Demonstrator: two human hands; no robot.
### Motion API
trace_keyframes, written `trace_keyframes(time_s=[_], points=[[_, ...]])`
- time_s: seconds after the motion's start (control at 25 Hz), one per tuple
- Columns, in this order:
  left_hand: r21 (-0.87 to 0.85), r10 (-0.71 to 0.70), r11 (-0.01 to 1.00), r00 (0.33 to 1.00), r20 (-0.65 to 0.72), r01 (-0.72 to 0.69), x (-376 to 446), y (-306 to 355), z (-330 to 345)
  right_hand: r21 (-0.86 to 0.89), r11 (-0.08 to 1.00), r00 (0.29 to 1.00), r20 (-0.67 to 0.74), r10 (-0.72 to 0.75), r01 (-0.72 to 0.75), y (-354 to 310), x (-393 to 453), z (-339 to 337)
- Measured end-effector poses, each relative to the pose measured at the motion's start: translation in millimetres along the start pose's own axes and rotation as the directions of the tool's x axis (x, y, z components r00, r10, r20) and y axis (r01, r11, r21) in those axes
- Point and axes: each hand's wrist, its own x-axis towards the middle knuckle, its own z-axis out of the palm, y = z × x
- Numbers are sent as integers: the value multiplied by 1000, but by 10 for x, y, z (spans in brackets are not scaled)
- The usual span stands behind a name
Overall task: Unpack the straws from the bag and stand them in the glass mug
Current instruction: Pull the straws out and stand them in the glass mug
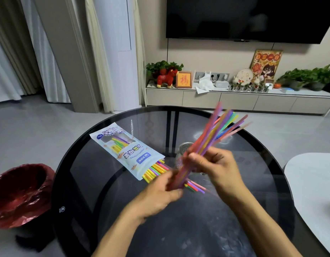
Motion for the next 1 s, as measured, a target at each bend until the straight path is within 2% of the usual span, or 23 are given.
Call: trace_keyframes(time_s=[0.08, 0.16, 0.24, 0.28, 0.48, 0.56, 0.6, 0.64, 0.72, 0.8, 0.84, 0.92, 1.0], points=[[-110, 35, 992, 961, -274, -68, -16, 71, -110, 204, 978, 953, -301, 26, 38, -69, 197, -164], [-79, 8, 995, 868, -497, -54, -28, 93, -235, 299, 944, 854, -520, 39, 139, -114, 381, -331], [9, -9, 1000, 823, -567, 17, -30, 31, -296, 266, 953, 779, -624, 56, 145, -23, 470, -368], [33, -9, 999, 820, -573, 34, -29, 13, -297, 239, 965, 769, -635, 69, 111, 58, 478, -338], [70, 23, 997, 825, -565, 20, 27, 2, -260, 22, 997, 811, -581, 72, -72, 337, 460, -181], [157, 52, 987, 827, -560, 44, 36, -18, -244, -42, 992, 838, -540, 77, -118, 386, 445, -164], [240, 89, 969, 830, -551, 56, 35, -34, -232, -130, 980, 845, -531, 62, -153, 411, 442, -174], [359, 143, 931, 836, -529, 69, 34, -68, -221, -261, 943, 847, -529, 40, -208, 426, 443, -199], [629, 207, 768, 884, -419, 119, 45, -180, -200, -526, 776, 842, -540, 12, -348, 418, 419, -302], [763, 69, 608, 943, -326, 220, 59, -294, -178, -703, 571, 867, -497, 30, -423, 370, 319, -431], [791, -13, 555, 953, -302, 258, 65, -336, -176, -768, 494, 899, -431, 72, -408, 351, 244, -459], [822, -82, 502, 961, -264, 269, 50, -347, -186, -871, 390, 954, -267, 138, -300, 316, 73, -401], [837, -96, 486, 967, -234, 251, -2, -288, -209, -922, 322, 977, -198, 80, -213, 323, -35, -261]])
